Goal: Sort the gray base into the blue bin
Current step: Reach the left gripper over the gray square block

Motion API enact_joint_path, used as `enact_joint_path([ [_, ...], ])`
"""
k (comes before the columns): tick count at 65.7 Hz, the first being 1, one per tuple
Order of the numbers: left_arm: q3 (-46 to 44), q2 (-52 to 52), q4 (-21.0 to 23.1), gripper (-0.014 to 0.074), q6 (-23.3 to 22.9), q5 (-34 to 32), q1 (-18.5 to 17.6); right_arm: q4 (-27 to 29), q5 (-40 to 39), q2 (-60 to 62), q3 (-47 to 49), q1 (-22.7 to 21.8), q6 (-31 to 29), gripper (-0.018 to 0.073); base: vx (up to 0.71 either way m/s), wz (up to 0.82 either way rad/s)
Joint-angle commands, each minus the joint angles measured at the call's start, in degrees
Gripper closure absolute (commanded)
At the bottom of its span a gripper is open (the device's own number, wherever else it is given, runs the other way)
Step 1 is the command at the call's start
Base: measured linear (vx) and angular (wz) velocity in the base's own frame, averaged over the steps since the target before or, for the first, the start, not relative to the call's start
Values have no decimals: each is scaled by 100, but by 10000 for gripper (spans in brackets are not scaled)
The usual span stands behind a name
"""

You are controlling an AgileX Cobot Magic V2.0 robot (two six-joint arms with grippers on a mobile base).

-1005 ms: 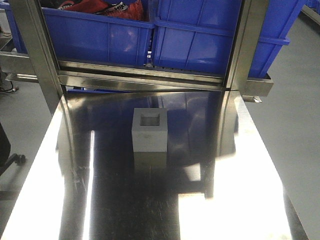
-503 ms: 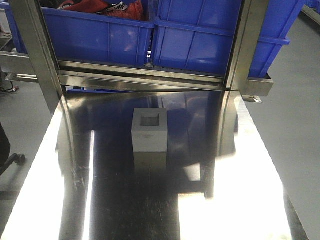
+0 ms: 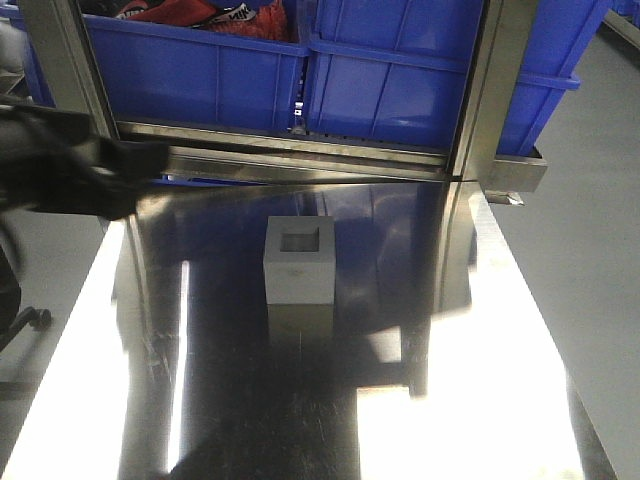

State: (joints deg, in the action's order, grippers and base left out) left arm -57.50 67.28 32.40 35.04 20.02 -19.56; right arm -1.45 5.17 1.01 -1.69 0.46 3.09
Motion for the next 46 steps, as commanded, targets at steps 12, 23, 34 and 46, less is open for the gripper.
enact_joint_path([
  [12,-752,1203,106,19,-470,-849,-1060,-36,-424,45,-5,-23,-38,563,0,0],
  [23,-1483,2003,-499,19,-1421,-542,-1112,-36,-429,45,-5,-23,-38,563,0,0],
  [34,-2582,2855,-2388,19,-3360,338,-1106,-36,-429,45,-5,-23,-38,563,0,0],
  [46,-3692,3697,-3799,19,-5164,1414,-1106,-36,-429,45,-5,-23,-38,563,0,0],
])
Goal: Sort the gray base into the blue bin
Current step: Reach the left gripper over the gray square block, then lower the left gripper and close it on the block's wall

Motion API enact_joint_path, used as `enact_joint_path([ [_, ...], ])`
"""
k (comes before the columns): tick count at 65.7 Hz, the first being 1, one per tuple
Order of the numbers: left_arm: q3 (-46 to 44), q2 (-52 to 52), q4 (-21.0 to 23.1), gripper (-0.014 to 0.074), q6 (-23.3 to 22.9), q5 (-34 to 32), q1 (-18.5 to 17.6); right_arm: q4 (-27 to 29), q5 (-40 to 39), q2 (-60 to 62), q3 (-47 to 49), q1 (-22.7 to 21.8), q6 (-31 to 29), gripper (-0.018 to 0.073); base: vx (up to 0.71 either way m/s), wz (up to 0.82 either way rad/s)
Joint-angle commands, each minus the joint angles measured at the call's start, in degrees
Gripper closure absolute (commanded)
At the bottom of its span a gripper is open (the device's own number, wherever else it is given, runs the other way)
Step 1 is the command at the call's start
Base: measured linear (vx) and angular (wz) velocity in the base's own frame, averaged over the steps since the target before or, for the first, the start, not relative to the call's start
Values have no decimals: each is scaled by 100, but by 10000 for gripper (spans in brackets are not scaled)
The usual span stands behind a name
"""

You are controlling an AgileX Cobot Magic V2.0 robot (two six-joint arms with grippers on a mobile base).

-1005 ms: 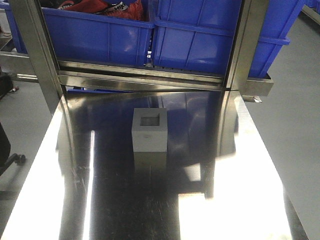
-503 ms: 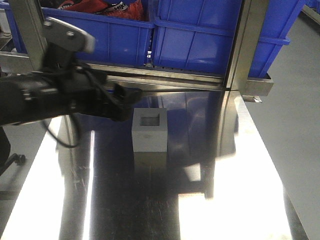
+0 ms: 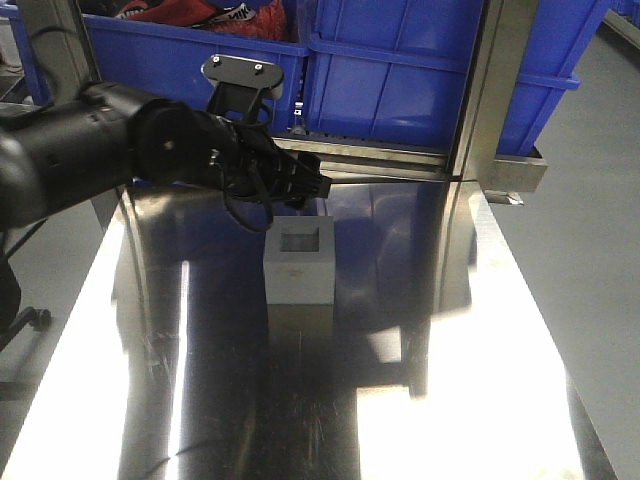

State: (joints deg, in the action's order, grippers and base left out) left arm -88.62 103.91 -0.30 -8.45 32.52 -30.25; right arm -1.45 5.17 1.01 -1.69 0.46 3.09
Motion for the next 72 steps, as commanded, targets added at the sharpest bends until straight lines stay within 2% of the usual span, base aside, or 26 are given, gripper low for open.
enact_joint_path([
  [1,-626,79,-539,19,-848,192,-36,-36,-429,45,-5,-23,-38,563,0,0],
  [15,-835,570,-485,19,-978,166,-30,-36,-424,45,-5,-23,-38,563,0,0],
  [28,-835,841,-478,19,-1666,147,223,-36,-424,45,-5,-23,-38,563,0,0],
  [72,-824,1351,-377,19,-1655,366,258,-36,-424,45,-5,-23,-38,563,0,0],
])
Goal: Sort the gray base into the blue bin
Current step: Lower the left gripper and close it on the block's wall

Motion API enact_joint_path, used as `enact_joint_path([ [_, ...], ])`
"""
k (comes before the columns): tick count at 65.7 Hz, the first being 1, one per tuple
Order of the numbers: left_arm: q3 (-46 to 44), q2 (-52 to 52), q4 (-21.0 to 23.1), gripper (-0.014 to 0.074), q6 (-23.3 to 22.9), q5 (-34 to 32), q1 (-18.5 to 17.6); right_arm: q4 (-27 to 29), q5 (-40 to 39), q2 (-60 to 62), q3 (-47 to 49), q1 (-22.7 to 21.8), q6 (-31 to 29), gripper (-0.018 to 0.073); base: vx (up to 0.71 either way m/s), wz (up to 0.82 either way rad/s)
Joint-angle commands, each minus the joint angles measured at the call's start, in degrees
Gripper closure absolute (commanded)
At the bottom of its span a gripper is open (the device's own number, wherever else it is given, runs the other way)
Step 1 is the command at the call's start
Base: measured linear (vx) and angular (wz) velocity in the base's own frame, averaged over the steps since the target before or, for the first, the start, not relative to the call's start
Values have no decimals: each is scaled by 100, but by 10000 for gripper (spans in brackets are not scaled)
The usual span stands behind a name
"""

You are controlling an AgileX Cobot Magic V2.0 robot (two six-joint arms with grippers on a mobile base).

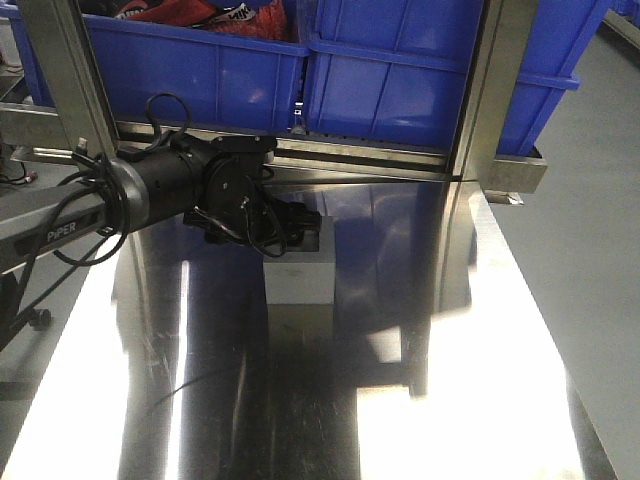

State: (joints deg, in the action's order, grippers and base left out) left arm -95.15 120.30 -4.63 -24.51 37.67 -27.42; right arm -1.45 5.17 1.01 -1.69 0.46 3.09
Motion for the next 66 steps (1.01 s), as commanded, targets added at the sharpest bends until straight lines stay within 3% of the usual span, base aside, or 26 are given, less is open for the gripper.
enact_joint_path([
  [1,-171,-275,62,19,-44,-135,-25,-36,-424,45,-5,-23,-38,563,0,0],
  [31,-153,-236,75,53,-44,19,-25,-36,-424,45,-5,-23,-38,563,0,0],
  [56,-153,-236,111,510,-31,211,-25,-36,-424,45,-5,-23,-38,563,0,0],
  [63,-153,-236,111,605,-31,211,-25,-36,-424,45,-5,-23,-38,563,0,0],
  [66,-153,-236,111,604,-31,211,-25,-36,-424,45,-5,-23,-38,563,0,0],
])
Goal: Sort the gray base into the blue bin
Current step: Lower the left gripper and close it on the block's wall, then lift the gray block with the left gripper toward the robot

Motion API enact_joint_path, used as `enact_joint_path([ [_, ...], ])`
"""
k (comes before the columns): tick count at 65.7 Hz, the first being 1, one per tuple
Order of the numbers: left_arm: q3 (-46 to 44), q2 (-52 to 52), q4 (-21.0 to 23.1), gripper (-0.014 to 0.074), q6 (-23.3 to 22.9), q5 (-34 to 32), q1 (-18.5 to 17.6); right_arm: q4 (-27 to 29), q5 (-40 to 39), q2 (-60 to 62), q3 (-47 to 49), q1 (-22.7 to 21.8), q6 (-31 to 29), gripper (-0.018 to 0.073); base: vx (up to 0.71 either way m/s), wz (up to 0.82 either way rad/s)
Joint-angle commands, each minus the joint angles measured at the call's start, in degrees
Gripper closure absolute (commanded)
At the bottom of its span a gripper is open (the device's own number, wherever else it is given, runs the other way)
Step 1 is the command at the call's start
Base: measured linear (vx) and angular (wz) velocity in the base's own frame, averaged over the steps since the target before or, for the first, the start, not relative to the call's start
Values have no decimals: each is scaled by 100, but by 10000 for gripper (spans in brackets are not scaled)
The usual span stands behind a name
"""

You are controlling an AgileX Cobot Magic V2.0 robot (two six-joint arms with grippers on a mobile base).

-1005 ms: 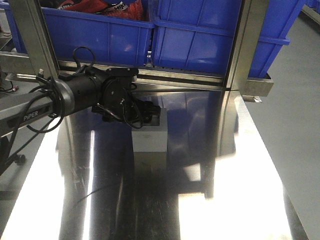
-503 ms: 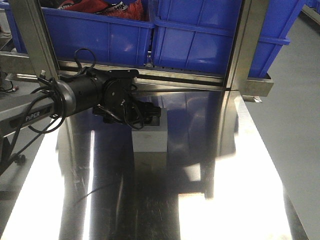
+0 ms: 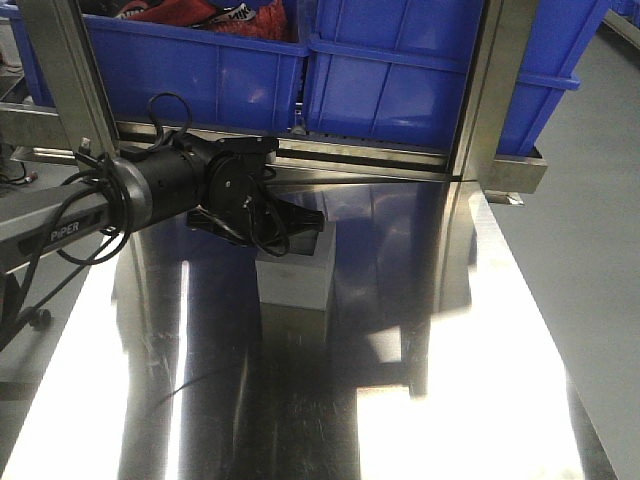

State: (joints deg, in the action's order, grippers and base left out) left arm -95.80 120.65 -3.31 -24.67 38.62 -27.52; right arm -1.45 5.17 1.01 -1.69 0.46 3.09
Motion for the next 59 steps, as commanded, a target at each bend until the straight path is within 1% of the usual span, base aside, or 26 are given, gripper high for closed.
enact_joint_path([
  [1,-89,-270,-21,604,-15,116,-15,-36,-424,45,-5,-23,-38,563,0,0],
  [10,-121,-304,-27,603,-15,104,-15,-36,-424,45,-5,-23,-38,563,0,0],
  [15,-116,-443,-27,603,-22,-18,-18,-36,-424,45,-5,-23,-38,563,0,0],
  [22,-116,-784,-39,601,-22,-244,-21,-36,-424,45,-5,-23,-38,563,0,0],
  [27,-116,-1061,-140,598,-22,-314,-28,-36,-424,45,-5,-23,-38,563,0,0],
  [42,74,-2043,-1085,592,-92,-404,-264,-36,-424,45,-5,-23,-38,563,0,0],
  [49,456,-2595,-1290,592,-211,-607,-379,-36,-424,45,-5,-23,-38,563,0,0],
  [59,1267,-3534,-1285,592,-250,-1127,-463,-36,-424,45,-5,-23,-38,563,0,0],
])
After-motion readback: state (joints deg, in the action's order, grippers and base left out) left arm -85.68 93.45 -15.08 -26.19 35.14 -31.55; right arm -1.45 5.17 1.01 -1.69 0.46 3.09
